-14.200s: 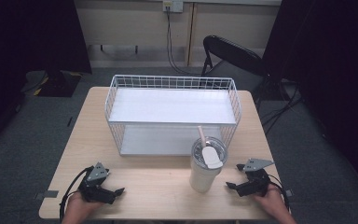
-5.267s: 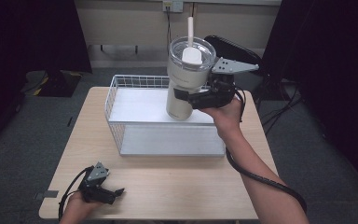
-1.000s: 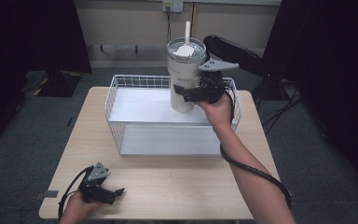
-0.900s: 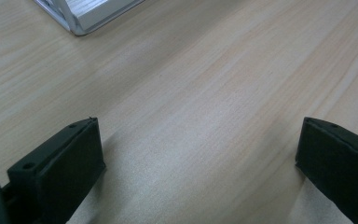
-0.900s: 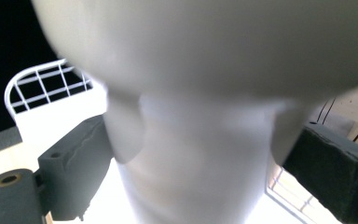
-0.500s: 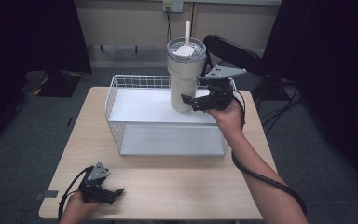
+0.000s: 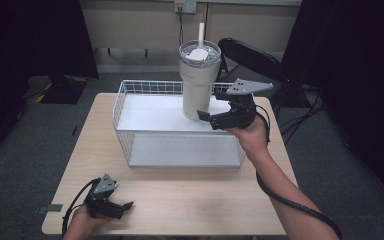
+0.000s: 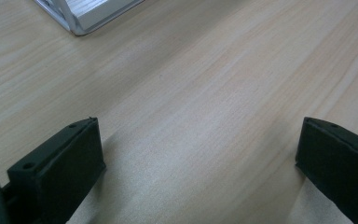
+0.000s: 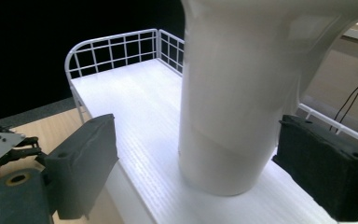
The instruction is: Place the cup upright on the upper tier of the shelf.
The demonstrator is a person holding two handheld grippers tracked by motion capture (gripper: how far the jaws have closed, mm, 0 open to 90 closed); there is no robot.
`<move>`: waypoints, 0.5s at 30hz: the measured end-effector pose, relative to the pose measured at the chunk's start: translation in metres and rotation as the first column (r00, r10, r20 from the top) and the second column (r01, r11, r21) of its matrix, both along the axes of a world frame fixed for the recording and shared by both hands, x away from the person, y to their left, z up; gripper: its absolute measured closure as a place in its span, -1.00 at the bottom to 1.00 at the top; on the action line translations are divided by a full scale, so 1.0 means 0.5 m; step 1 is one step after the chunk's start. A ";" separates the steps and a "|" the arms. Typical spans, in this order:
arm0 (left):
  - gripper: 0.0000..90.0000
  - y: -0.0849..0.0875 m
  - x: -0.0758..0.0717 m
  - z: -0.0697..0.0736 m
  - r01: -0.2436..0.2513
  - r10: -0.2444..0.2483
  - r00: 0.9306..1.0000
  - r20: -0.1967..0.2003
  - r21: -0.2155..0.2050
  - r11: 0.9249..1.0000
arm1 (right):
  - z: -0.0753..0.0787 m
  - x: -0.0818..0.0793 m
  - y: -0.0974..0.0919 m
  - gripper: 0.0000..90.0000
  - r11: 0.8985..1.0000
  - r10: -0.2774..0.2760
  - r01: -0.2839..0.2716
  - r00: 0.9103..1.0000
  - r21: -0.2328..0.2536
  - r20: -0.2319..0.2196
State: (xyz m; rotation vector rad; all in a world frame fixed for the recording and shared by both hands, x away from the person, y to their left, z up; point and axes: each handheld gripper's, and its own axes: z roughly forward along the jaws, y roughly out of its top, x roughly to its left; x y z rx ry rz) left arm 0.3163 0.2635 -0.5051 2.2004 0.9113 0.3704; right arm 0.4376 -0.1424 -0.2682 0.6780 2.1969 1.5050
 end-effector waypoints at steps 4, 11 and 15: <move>-1.00 0.000 0.000 0.000 0.000 0.000 1.000 0.000 0.000 1.000 | -0.006 -0.012 -0.004 -0.74 1.000 0.012 -0.012 1.000 0.001 -0.006; -1.00 0.000 0.000 0.000 0.003 -0.003 1.000 -0.001 0.002 1.000 | -0.015 -0.035 -0.012 -0.74 0.999 0.041 -0.041 0.999 0.010 -0.008; -1.00 0.000 0.000 0.000 0.003 -0.003 1.000 -0.001 0.002 1.000 | -0.020 -0.051 -0.014 -0.74 0.998 0.062 -0.062 0.998 0.017 -0.008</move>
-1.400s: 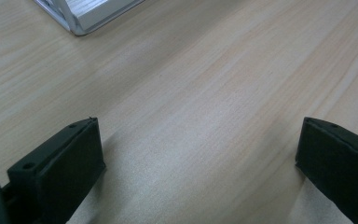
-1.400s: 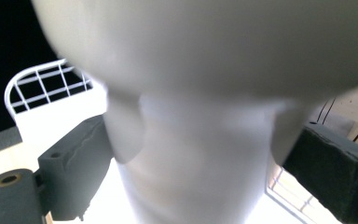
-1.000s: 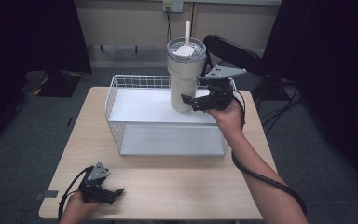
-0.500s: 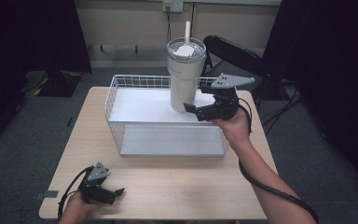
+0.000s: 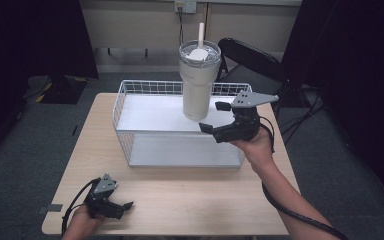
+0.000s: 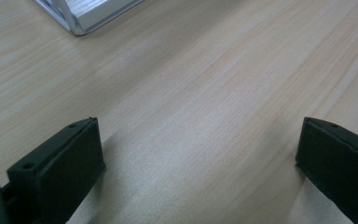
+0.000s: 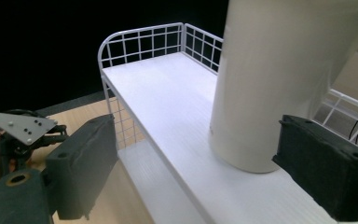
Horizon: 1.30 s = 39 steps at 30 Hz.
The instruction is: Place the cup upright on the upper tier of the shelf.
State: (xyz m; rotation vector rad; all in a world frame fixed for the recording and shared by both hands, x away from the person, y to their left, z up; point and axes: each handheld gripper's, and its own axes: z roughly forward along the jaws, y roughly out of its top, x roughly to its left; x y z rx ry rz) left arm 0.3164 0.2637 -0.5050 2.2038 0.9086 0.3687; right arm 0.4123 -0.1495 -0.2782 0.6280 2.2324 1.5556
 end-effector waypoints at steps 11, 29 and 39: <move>-1.00 0.001 0.000 0.000 0.006 -0.006 1.000 0.002 0.003 1.000 | -0.026 -0.040 0.000 -0.74 0.998 0.061 -0.061 0.998 -0.010 -0.008; -1.00 0.001 0.000 0.000 0.004 -0.004 1.000 0.000 0.001 1.000 | -0.082 -0.079 -0.010 -0.74 0.993 0.120 -0.121 0.992 -0.007 -0.028; -1.00 0.001 0.000 0.000 0.006 -0.006 1.000 0.002 0.004 1.000 | -0.120 -0.093 -0.030 -0.73 0.990 0.136 -0.137 0.989 -0.023 -0.049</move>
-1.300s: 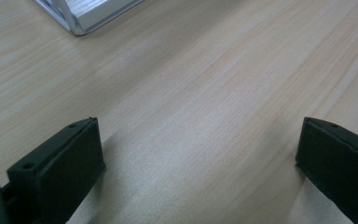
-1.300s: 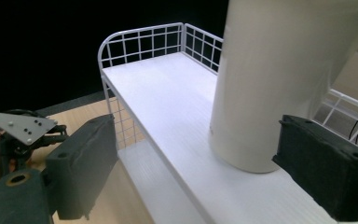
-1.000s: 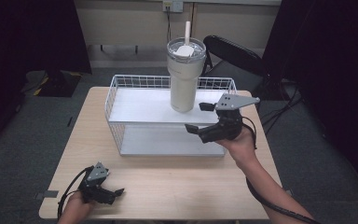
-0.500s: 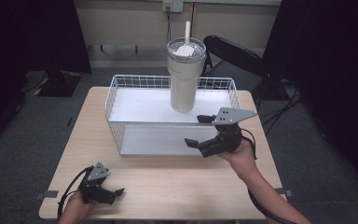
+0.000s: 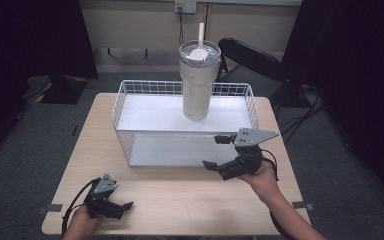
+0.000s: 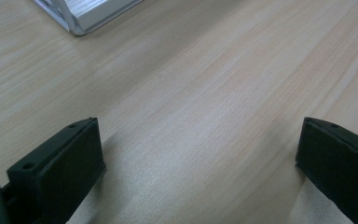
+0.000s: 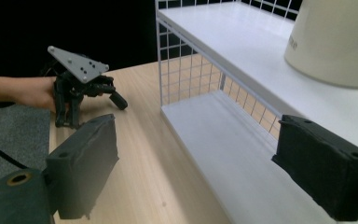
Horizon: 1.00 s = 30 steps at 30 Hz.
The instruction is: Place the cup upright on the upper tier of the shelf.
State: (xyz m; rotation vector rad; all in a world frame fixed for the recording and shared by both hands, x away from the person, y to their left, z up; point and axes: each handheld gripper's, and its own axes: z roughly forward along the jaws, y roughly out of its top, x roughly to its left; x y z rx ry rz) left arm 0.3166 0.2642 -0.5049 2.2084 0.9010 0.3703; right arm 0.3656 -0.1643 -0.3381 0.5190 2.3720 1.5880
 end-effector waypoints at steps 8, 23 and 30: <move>-1.00 0.000 0.000 0.000 -0.001 0.001 1.000 0.000 -0.001 1.000 | -0.042 -0.009 -0.026 -0.73 1.000 -0.015 0.015 0.999 -0.013 -0.035; -1.00 0.000 0.000 0.000 0.000 0.000 1.000 0.000 -0.001 1.000 | -0.111 -0.020 -0.057 -0.72 0.999 -0.041 0.039 0.995 -0.022 -0.087; -1.00 0.000 0.000 0.000 0.000 0.000 1.000 0.000 0.000 1.000 | -0.156 -0.026 -0.067 -0.72 0.997 -0.060 0.054 0.992 -0.053 -0.115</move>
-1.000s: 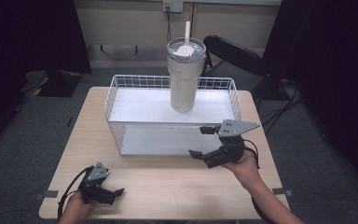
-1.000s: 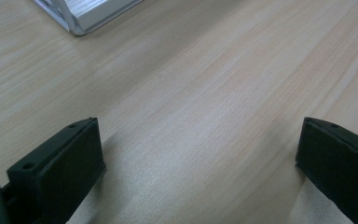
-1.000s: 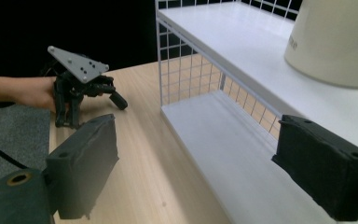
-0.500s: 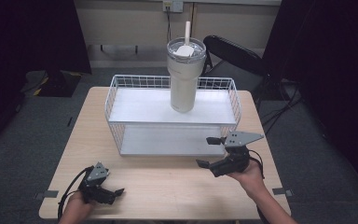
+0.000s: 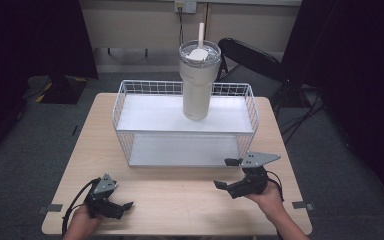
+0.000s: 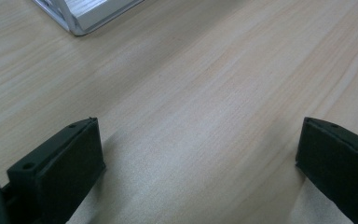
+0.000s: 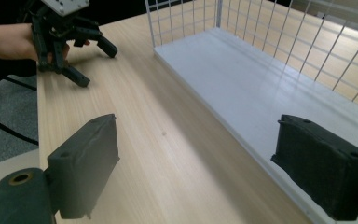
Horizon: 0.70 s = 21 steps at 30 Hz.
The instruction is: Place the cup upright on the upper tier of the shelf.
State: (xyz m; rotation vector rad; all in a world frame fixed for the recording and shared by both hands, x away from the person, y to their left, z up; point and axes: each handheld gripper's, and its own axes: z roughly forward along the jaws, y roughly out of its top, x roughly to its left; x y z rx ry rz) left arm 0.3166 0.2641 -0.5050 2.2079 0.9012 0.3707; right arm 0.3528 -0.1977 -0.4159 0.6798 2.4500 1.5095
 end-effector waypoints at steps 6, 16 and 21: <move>-1.00 0.000 0.000 0.000 0.000 0.000 1.000 0.000 0.000 1.000 | -0.034 -0.003 -0.012 -0.72 1.000 -0.015 0.015 1.000 -0.021 -0.013; -1.00 0.000 0.000 0.000 -0.001 0.001 1.000 -0.002 -0.002 1.000 | -0.074 -0.003 -0.033 -0.72 0.998 -0.045 0.043 0.998 -0.054 -0.039; -1.00 0.000 0.000 0.000 0.000 0.000 1.000 0.000 0.000 1.000 | -0.095 -0.002 -0.042 -0.72 0.995 -0.059 0.055 0.997 -0.079 -0.043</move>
